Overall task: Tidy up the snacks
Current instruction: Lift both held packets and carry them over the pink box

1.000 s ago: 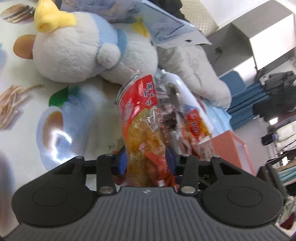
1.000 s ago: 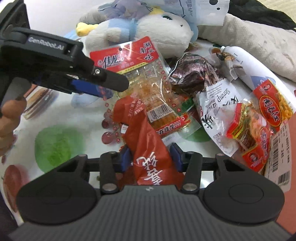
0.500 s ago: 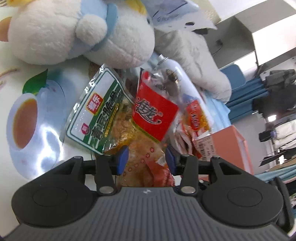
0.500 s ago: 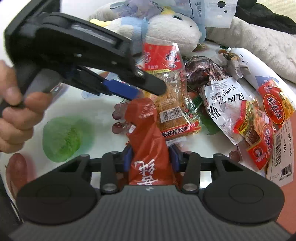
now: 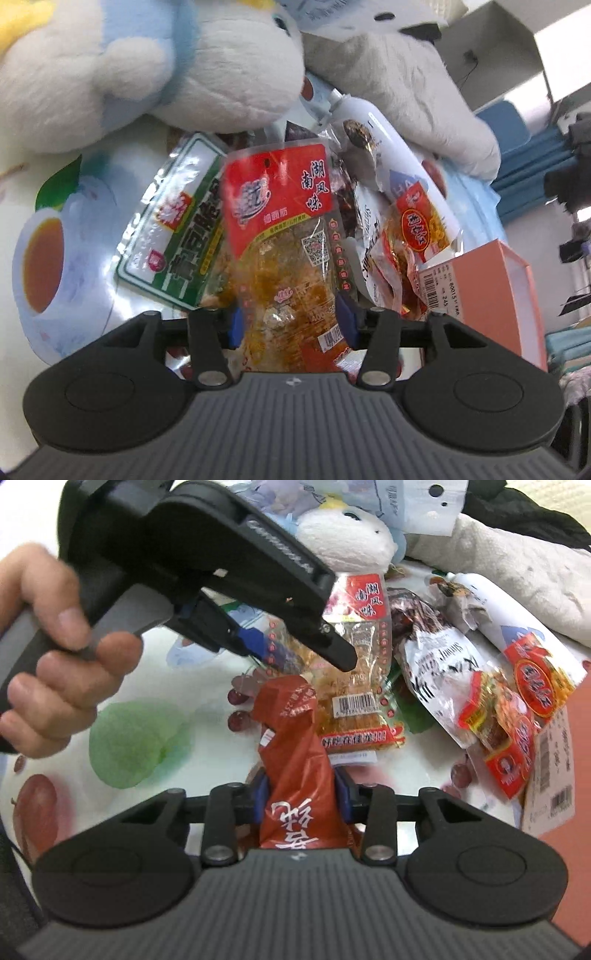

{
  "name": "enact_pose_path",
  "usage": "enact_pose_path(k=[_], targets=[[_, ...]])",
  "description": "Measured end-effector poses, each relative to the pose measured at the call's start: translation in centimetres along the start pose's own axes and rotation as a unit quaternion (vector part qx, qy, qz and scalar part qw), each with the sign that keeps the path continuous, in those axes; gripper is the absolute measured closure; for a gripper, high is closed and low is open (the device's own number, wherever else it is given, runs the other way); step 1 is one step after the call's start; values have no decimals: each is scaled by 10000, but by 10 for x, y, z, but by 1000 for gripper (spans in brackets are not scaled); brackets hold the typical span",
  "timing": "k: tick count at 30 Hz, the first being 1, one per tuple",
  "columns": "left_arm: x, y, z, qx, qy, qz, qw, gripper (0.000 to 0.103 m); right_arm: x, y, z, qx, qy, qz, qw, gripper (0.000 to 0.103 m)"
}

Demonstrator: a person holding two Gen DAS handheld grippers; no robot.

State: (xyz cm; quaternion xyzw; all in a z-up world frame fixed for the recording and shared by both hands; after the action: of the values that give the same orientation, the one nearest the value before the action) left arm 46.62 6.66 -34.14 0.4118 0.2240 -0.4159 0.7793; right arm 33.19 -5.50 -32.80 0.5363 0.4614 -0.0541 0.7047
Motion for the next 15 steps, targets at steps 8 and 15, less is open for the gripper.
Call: enact_pose_path(k=[8, 15], targets=[[17, 1, 29, 358, 915, -200, 9950, 32, -22, -19, 13, 208, -398, -156, 9989, 64], [29, -6, 45, 876, 1685, -182, 9816, 32, -39, -39, 19, 529, -516, -196, 9971, 64]])
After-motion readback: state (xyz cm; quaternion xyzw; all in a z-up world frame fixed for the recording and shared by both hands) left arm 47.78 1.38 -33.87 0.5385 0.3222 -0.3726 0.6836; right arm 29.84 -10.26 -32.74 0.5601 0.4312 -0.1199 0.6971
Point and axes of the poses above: each gripper's, at about its wrist camera, not at the fingertips, and x roughly the way its jaws point, z to its right, y to its top, the point moved 7 cm from there along x, roughly the way its jaws point, and after that the axes turned 8 degrees about z, right-handed, at the moved point
